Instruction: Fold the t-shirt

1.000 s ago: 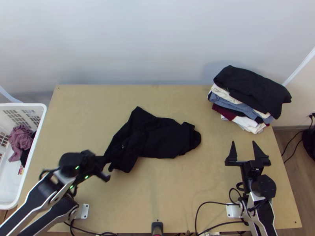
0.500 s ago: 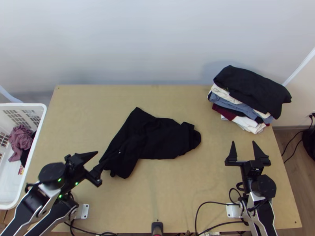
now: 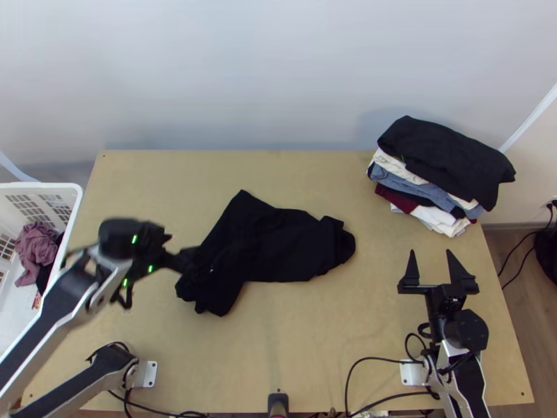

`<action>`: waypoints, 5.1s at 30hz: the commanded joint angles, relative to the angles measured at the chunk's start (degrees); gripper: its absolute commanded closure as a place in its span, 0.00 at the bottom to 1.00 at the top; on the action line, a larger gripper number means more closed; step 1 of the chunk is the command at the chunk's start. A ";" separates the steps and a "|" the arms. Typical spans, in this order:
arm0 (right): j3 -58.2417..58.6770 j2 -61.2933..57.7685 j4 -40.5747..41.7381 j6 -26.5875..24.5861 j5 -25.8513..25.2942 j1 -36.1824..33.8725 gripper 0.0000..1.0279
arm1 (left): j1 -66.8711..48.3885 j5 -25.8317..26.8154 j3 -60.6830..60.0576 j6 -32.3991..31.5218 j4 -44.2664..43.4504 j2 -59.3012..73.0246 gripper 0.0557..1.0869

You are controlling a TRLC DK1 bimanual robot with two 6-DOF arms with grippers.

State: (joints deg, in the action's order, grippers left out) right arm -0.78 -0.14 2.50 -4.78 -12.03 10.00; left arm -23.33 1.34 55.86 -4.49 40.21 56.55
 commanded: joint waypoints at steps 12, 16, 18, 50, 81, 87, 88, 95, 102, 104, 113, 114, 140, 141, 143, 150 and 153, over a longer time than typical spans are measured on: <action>0.60 0.23 -0.48 -0.85 -0.18 -0.16 0.04 | 12.26 0.41 30.28 -1.66 24.75 19.12 0.04; 0.60 0.23 -0.48 -0.85 -0.18 -0.16 0.04 | 15.33 0.41 31.77 -3.95 26.15 19.29 0.04; 0.60 0.23 -0.48 -0.85 -0.10 0.37 0.04 | 17.09 0.41 31.95 -5.18 27.03 19.38 0.04; -43.70 -46.09 -21.57 22.79 0.34 32.01 0.04 | 18.41 0.50 22.10 -8.52 16.48 17.19 0.04; -67.87 -96.89 -21.49 69.55 29.79 49.94 0.10 | 21.40 0.41 15.51 -11.15 11.03 16.22 0.04; -69.36 -100.93 -19.47 69.90 29.87 50.03 0.23 | 22.45 0.41 14.81 -10.80 11.03 15.52 0.04; -69.54 -101.55 -19.38 70.34 29.87 50.12 0.24 | 22.54 0.41 14.81 -10.71 11.03 15.43 0.04; -71.29 -104.18 -19.03 70.87 29.87 50.29 0.53 | 22.98 0.41 14.54 -10.27 10.77 15.52 0.04; -73.49 -107.08 -18.94 70.87 29.87 50.38 0.53 | 22.98 0.41 14.46 -10.27 10.33 16.04 0.04; -73.93 -107.61 -18.94 70.78 29.87 50.47 0.53 | 22.98 0.41 14.54 -10.10 10.24 16.13 0.04; -76.22 -110.60 -18.94 70.78 29.87 50.82 0.61 | 23.07 0.41 15.07 -9.48 10.16 16.31 0.04; -76.39 -110.69 -18.94 70.69 29.87 50.82 0.70 | 23.16 0.41 15.07 -9.48 10.16 16.39 0.04; -72.09 -89.42 -21.05 64.89 24.86 36.58 0.97 | 17.97 0.41 16.92 -7.81 7.17 19.38 0.04; -72.17 -88.54 -21.49 64.28 24.60 35.70 0.97 | 16.65 0.41 16.83 -7.46 7.17 19.47 0.04; -72.35 -86.87 -22.28 63.84 23.90 33.86 0.97 | 13.40 0.41 16.21 -6.85 7.26 19.47 0.04; -73.14 -82.21 -23.68 60.94 19.06 28.76 0.97 | 2.06 0.41 14.63 -3.95 7.69 17.54 0.04; -73.93 -81.24 -23.68 59.44 16.95 26.74 0.97 | 0.39 0.41 14.90 -2.45 7.43 17.01 0.04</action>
State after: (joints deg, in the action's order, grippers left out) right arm -73.21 -83.53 -21.15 56.55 6.52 38.26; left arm -22.13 1.37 71.33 -8.88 47.83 75.20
